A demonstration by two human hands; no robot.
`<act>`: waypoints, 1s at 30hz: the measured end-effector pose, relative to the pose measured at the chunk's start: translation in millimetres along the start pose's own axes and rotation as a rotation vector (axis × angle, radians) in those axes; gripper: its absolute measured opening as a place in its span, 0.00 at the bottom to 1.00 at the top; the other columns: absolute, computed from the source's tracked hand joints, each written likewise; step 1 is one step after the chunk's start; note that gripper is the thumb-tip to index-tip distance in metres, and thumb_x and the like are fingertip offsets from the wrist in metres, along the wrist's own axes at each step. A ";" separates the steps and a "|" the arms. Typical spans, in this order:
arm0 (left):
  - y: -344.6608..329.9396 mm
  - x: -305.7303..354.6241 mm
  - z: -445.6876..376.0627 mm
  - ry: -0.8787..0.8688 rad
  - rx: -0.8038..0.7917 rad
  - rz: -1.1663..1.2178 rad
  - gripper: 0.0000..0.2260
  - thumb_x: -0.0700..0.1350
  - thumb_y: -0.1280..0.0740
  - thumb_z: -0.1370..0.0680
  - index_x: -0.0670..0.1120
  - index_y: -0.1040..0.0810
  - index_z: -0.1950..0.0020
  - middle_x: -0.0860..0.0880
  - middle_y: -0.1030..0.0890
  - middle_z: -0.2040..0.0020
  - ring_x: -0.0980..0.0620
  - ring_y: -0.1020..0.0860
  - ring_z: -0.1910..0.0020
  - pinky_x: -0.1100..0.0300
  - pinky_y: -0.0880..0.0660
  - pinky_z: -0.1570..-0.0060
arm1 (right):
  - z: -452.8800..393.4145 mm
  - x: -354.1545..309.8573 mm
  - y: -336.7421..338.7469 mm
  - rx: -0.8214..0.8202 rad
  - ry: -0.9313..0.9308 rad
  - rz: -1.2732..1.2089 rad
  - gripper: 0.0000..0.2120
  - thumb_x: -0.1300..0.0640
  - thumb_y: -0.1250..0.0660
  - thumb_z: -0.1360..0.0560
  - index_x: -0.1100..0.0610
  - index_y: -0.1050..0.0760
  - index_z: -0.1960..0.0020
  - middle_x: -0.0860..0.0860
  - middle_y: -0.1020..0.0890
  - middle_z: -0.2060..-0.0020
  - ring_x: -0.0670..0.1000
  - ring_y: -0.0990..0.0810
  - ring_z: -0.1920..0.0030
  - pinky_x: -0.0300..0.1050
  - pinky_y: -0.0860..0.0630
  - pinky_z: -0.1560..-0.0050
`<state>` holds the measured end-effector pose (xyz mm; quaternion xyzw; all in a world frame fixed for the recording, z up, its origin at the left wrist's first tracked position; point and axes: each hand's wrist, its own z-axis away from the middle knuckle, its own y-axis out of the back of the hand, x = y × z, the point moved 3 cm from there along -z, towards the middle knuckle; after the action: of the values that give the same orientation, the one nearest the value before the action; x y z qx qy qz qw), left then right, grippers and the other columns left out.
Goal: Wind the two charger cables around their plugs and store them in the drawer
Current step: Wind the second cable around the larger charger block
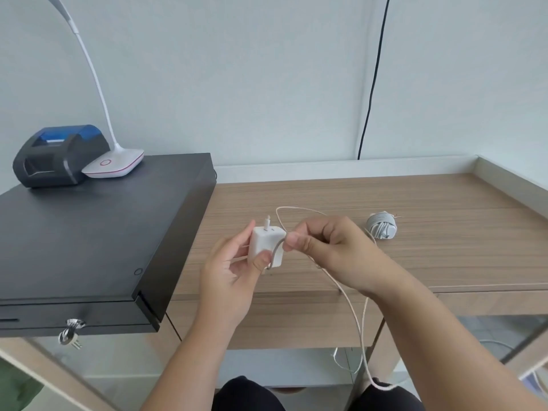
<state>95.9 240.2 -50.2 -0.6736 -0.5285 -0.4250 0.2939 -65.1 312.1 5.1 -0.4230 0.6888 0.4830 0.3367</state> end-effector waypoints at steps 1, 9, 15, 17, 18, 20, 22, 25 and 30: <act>-0.1 1.7 1.5 -0.006 -0.025 -0.008 0.20 0.44 0.29 0.28 0.56 0.25 0.38 0.48 0.20 0.47 0.56 0.19 0.47 0.67 0.22 0.57 | -3.1 -2.6 3.0 0.012 0.015 -0.013 0.10 0.57 0.34 0.22 0.59 0.18 0.58 0.47 0.30 0.75 0.43 0.37 0.74 0.34 0.39 0.71; 0.2 8.0 10.2 0.117 -0.081 0.199 0.19 0.54 0.28 0.32 0.61 0.20 0.41 0.50 0.17 0.44 0.53 0.19 0.48 0.63 0.22 0.58 | -28.5 -7.8 7.2 0.081 0.066 0.078 0.10 0.53 0.34 0.22 0.54 0.20 0.60 0.61 0.24 0.68 0.50 0.33 0.69 0.42 0.35 0.66; 2.1 17.7 9.9 0.168 -0.125 0.394 0.27 0.58 0.22 0.36 0.50 0.19 0.40 0.47 0.17 0.44 0.48 0.21 0.51 0.58 0.23 0.61 | -29.8 5.1 -8.6 0.124 -0.001 -0.123 0.14 0.52 0.33 0.23 0.59 0.25 0.64 0.55 0.32 0.75 0.46 0.38 0.74 0.37 0.39 0.72; 1.8 20.8 9.8 0.209 -0.144 0.486 0.28 0.57 0.21 0.38 0.49 0.18 0.41 0.48 0.17 0.45 0.47 0.21 0.52 0.57 0.23 0.64 | -27.9 7.8 -15.0 0.111 -0.038 -0.210 0.15 0.53 0.35 0.22 0.58 0.27 0.65 0.44 0.33 0.80 0.41 0.40 0.79 0.30 0.42 0.76; 1.9 21.6 9.7 0.228 -0.154 0.522 0.28 0.57 0.20 0.39 0.49 0.18 0.42 0.48 0.17 0.46 0.48 0.20 0.52 0.57 0.23 0.64 | -27.2 8.0 -17.6 0.104 -0.047 -0.224 0.15 0.54 0.36 0.21 0.58 0.28 0.65 0.42 0.33 0.82 0.41 0.39 0.80 0.28 0.42 0.77; 3.3 21.8 9.0 0.251 -0.179 0.552 0.28 0.56 0.19 0.39 0.49 0.17 0.42 0.48 0.17 0.46 0.49 0.19 0.50 0.57 0.21 0.62 | -26.8 4.9 -18.8 0.114 -0.012 -0.223 0.16 0.54 0.36 0.21 0.60 0.29 0.65 0.45 0.32 0.79 0.41 0.39 0.78 0.29 0.41 0.75; 5.4 22.6 8.7 0.260 -0.208 0.529 0.29 0.56 0.20 0.39 0.49 0.18 0.40 0.47 0.17 0.43 0.48 0.19 0.48 0.54 0.20 0.57 | -26.1 -2.3 -14.3 0.160 0.081 -0.172 0.17 0.53 0.35 0.23 0.64 0.29 0.64 0.58 0.35 0.74 0.46 0.39 0.73 0.36 0.41 0.71; 7.8 25.4 9.5 0.250 -0.249 0.429 0.28 0.59 0.21 0.38 0.52 0.18 0.41 0.47 0.16 0.46 0.48 0.20 0.48 0.51 0.21 0.53 | -26.4 -14.5 -7.1 0.211 0.180 -0.107 0.16 0.55 0.34 0.24 0.66 0.28 0.63 0.58 0.36 0.72 0.47 0.39 0.71 0.37 0.40 0.70; 8.8 30.7 12.2 0.218 -0.292 0.388 0.25 0.59 0.23 0.36 0.54 0.18 0.41 0.48 0.15 0.48 0.50 0.20 0.49 0.51 0.21 0.53 | -34.8 -10.6 -9.5 0.112 0.144 -0.061 0.15 0.51 0.33 0.23 0.61 0.25 0.62 0.64 0.29 0.69 0.58 0.33 0.68 0.48 0.35 0.64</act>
<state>110.0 262.3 -28.2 -0.7479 -0.2879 -0.5025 0.3245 -54.0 280.1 21.4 -0.4579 0.7238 0.4018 0.3241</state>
